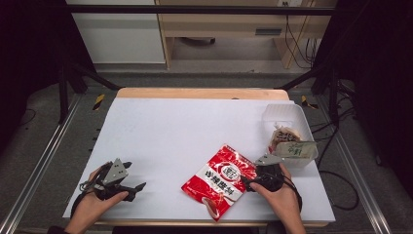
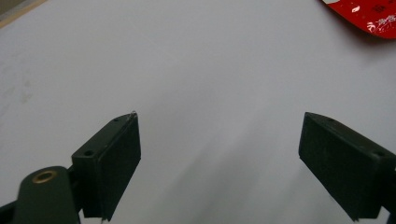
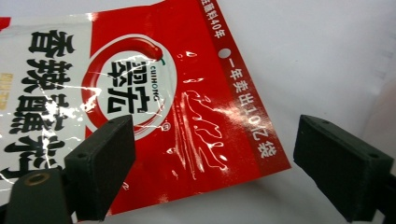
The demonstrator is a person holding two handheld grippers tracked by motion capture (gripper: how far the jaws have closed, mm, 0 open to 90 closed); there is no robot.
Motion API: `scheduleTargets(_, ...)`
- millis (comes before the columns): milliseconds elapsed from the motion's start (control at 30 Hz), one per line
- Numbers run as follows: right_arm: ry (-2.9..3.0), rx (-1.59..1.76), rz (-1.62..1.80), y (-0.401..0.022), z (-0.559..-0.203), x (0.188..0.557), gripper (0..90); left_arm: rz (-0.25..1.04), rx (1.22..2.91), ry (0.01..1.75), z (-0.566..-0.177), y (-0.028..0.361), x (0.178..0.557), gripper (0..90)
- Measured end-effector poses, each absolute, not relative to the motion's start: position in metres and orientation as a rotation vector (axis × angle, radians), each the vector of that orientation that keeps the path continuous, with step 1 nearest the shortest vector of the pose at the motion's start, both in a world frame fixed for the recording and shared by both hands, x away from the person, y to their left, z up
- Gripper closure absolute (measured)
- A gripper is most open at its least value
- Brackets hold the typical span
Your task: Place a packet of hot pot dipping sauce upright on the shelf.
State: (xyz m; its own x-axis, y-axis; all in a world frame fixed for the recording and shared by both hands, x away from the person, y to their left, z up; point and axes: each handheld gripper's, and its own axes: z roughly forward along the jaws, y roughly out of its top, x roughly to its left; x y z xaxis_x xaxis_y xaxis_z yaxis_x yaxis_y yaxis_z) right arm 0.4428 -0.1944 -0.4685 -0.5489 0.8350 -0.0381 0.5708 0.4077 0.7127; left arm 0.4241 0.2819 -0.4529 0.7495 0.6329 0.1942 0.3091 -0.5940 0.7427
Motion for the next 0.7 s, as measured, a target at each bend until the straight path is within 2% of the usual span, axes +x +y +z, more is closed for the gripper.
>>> scheduleTargets(400,2.3,1.199,0.989,-0.192,-0.465,0.44,17.8,0.575,2.226,0.697,-0.453,0.281,0.424,12.7)
scheduleTargets(500,2.276,1.21,1.042,-0.192,-0.46,0.437,23.8,0.571,2.228,0.698,-0.453,0.281,0.424,12.7)
scheduleTargets(633,2.252,1.223,1.151,-0.194,-0.454,0.434,38.6,0.569,2.224,0.706,-0.453,0.281,0.425,12.7)
scheduleTargets(700,2.267,1.22,1.163,-0.193,-0.453,0.432,42.4,0.568,2.223,0.707,-0.453,0.282,0.425,12.7)
